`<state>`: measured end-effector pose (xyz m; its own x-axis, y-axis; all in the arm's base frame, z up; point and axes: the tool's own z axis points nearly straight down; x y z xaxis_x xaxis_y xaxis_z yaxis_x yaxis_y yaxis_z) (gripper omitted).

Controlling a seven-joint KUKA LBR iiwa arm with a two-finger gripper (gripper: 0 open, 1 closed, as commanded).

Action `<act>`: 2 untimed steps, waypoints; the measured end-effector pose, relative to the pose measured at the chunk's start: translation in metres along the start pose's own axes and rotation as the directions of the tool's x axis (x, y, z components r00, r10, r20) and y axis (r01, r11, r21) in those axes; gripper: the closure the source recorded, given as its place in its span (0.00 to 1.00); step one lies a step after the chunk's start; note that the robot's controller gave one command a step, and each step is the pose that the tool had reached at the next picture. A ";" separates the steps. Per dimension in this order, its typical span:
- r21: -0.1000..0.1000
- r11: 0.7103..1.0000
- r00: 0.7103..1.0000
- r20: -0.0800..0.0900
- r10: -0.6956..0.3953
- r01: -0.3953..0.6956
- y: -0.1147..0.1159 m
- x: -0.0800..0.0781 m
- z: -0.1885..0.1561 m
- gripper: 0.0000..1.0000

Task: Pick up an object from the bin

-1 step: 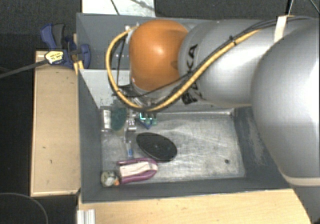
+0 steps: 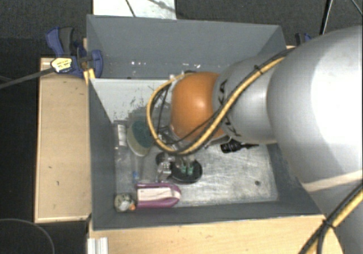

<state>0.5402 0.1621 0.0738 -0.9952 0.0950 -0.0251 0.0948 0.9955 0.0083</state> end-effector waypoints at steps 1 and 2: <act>0.009 0.999 0.999 -0.019 0.033 -0.033 -0.052 -0.003 -0.029 0.00; 0.012 0.986 0.985 -0.024 0.168 -0.168 -0.034 0.012 -0.038 0.00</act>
Offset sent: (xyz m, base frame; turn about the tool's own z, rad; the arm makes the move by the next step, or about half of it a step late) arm -0.0041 -0.0483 0.0262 0.0275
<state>0.5244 0.1292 0.1116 -0.9654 0.2609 0.0007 0.2609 0.9654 0.0006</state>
